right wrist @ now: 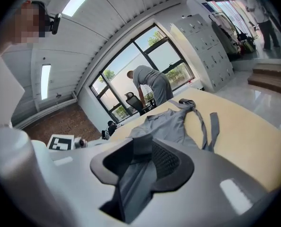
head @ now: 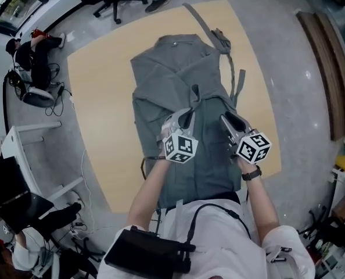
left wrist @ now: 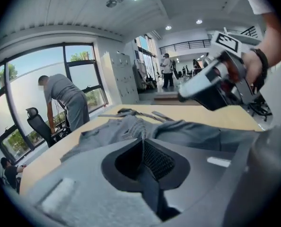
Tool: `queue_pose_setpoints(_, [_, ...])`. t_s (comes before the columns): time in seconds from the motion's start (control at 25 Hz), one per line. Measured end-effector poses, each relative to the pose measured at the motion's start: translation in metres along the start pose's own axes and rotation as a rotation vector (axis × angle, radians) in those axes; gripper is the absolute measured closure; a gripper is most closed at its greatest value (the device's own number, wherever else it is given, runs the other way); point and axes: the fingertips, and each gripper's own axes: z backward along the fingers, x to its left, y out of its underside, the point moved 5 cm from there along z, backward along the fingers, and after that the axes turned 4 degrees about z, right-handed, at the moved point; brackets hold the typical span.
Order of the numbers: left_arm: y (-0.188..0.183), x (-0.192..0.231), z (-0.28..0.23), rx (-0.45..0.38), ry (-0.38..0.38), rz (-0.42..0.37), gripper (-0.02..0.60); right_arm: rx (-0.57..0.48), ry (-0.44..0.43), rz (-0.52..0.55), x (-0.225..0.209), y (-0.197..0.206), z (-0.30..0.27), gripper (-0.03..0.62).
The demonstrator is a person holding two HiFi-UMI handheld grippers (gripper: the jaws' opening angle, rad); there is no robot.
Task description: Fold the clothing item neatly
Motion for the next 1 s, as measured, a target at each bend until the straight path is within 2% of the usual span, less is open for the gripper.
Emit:
queue_pose_setpoints(0.2, [0.059,-0.058,-0.011,0.191,0.084,-0.08,0.554,0.034,0.003,0.064,-0.018,-0.005,-0.02,0.482])
queue_pose_setpoints(0.28, [0.07,-0.068,-0.009,0.244,0.114,-0.103,0.494,0.075,-0.015,0.096,-0.019,-0.004,-0.036,0.459])
queue_pose_setpoints(0.4, [0.076,-0.072,0.0,0.274,0.118,-0.044,0.444,0.186,-0.056,0.145,-0.013,0.008,-0.068,0.38])
queue_pose_setpoints(0.48, [0.076,-0.07,0.004,0.273,0.101,0.0,0.443,0.272,-0.073,0.183,-0.004,0.021,-0.095,0.342])
queue_pose_setpoints(0.6, [0.076,-0.069,0.005,0.269,0.085,0.054,0.443,0.389,-0.003,0.225,-0.002,0.05,-0.13,0.309])
queue_pose_setpoints(0.68, [0.074,-0.071,0.003,0.271,0.078,0.064,0.444,0.445,0.088,0.241,-0.013,0.069,-0.138,0.331])
queue_pose_setpoints(0.76, [0.071,-0.073,-0.002,0.279,0.07,0.033,0.444,0.465,0.173,0.275,-0.027,0.08,-0.137,0.429])
queue_pose_setpoints(0.8, [0.071,-0.074,-0.006,0.285,0.069,0.006,0.445,0.46,0.198,0.294,-0.031,0.082,-0.135,0.501])
queue_pose_setpoints(0.88, [0.072,-0.077,-0.016,0.302,0.071,-0.041,0.445,0.459,0.19,0.307,-0.032,0.083,-0.132,0.533])
queue_pose_setpoints(0.96, [0.077,-0.08,-0.024,0.322,0.065,-0.044,0.45,0.47,0.152,0.311,-0.029,0.083,-0.13,0.576])
queue_pose_setpoints(1.0, [0.079,-0.081,-0.026,0.329,0.057,-0.031,0.491,0.47,0.14,0.323,-0.028,0.083,-0.13,0.579])
